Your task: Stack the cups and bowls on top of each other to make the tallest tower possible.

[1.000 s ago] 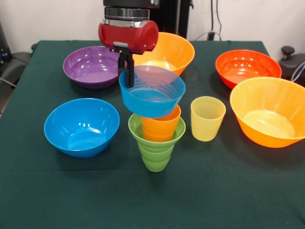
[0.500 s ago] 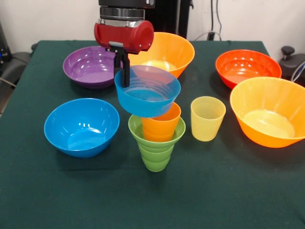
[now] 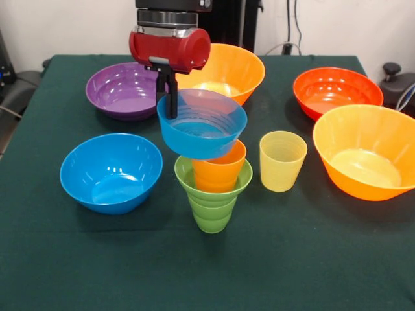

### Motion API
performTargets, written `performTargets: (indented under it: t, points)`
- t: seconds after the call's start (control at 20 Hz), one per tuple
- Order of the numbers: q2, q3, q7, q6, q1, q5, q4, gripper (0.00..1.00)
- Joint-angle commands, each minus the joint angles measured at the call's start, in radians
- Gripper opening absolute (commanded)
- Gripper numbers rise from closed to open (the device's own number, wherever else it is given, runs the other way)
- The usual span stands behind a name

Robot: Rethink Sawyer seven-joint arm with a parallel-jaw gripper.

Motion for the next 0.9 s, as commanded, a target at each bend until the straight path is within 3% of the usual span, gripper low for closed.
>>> performTargets:
  t: [0.05, 0.9]
  points:
    - [0.026, 0.058, 0.092, -0.061, 0.032, -0.049, 0.014, 0.00]
    - [0.034, 0.050, 0.093, -0.065, 0.045, -0.041, 0.008, 0.00]
